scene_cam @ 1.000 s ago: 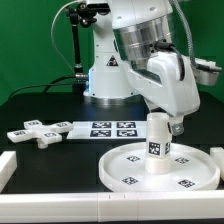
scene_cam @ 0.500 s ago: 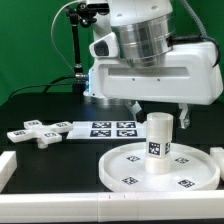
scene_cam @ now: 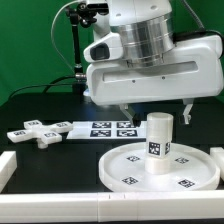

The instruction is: Assemble round table

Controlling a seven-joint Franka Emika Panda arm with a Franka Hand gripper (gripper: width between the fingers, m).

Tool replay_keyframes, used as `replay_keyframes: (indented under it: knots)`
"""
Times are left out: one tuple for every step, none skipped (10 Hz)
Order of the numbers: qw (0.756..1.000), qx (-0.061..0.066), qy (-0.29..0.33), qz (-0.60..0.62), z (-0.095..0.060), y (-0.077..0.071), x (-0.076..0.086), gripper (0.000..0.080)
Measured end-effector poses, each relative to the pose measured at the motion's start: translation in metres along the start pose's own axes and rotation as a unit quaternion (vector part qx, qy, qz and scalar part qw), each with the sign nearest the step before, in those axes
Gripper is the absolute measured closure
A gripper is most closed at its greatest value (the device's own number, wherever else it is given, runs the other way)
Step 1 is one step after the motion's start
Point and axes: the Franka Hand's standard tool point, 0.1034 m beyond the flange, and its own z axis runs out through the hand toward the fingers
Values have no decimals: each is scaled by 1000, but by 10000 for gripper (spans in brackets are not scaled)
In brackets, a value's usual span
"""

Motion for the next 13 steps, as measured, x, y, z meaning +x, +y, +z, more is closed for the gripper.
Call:
replay_keyframes:
  knots:
    - [997, -17, 3, -73, -1, -3, 1, 151]
    - [995, -17, 3, -102, -2, -5, 1, 151]
    - [986, -27, 2, -165, -2, -6, 1, 151]
    - [978, -33, -1, -207, -1, -10, 0, 151]
    - [971, -33, -2, -235, -1, -7, 0, 151]
    - [964, -33, -3, -263, -1, -6, 1, 151]
    - [958, -33, -4, -286, -1, -5, 1, 151]
    - [945, -33, -6, -324, 0, -5, 1, 151]
    - [931, -33, -7, -364, 0, -4, 0, 151]
    - [913, -34, -6, -406, 1, -5, 0, 151]
    - [891, -36, -2, -453, 2, -6, 0, 151]
    - [879, -40, 5, -474, 5, -9, -3, 151]
    - [870, -39, 2, -492, 6, -8, -7, 151]
